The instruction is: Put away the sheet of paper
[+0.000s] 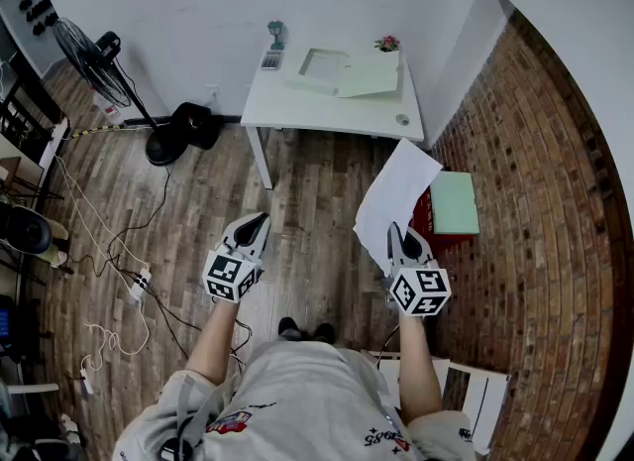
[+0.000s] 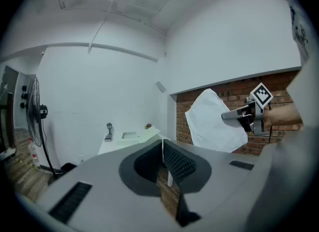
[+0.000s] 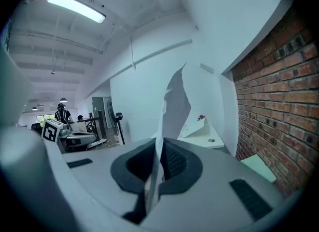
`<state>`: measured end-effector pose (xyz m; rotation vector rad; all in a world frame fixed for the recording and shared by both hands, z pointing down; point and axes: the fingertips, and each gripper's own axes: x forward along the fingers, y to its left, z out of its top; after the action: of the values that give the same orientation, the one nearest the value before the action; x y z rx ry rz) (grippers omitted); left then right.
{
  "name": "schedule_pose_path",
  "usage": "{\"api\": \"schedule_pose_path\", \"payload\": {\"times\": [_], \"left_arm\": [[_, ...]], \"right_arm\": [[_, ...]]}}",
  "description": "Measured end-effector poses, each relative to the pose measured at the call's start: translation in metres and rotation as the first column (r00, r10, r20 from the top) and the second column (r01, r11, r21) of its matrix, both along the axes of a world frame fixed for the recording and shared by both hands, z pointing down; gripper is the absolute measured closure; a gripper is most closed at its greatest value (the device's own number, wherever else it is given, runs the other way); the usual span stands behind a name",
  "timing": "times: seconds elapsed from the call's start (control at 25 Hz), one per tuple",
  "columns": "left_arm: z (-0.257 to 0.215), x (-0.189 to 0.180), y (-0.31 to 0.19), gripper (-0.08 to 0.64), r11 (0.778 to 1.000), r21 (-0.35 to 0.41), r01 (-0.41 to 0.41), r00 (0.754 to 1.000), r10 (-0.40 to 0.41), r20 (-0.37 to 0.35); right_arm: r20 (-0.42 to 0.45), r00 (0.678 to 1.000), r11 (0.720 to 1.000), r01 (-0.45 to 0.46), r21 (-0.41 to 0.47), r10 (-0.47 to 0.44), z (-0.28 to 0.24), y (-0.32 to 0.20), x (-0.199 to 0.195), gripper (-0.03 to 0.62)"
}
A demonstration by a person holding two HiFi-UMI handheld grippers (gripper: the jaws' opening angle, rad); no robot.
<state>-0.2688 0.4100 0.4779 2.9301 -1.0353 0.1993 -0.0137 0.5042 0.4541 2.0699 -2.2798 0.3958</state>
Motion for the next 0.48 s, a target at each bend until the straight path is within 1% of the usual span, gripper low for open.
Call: {"api": "schedule_pose_path", "payload": {"times": [0.12, 0.32, 0.48], "left_arm": [[-0.0005, -0.0003, 0.0008, 0.532, 1.0, -0.002, 0.002, 1.0, -0.002, 0.0], [-0.0013, 0.0019, -0.0005, 0.534, 1.0, -0.004, 0.008, 1.0, -0.008, -0.001], [-0.0003, 0.0038, -0.0021, 0.534, 1.0, -0.006, 0.014, 1.0, -0.014, 0.0]], "right_arm": [[0.001, 1.0, 1.0, 0.0, 0.007, 0.0, -0.0017, -0.0002, 0.0001, 0.595], [0.026, 1.0, 0.999, 0.001, 0.053, -0.002, -0.0082, -0.0005, 0.004, 0.595], [0.028, 1.0, 0.999, 0.011, 0.051, -0.012, -0.0072, -0.0038, 0.0053, 0.595]]}}
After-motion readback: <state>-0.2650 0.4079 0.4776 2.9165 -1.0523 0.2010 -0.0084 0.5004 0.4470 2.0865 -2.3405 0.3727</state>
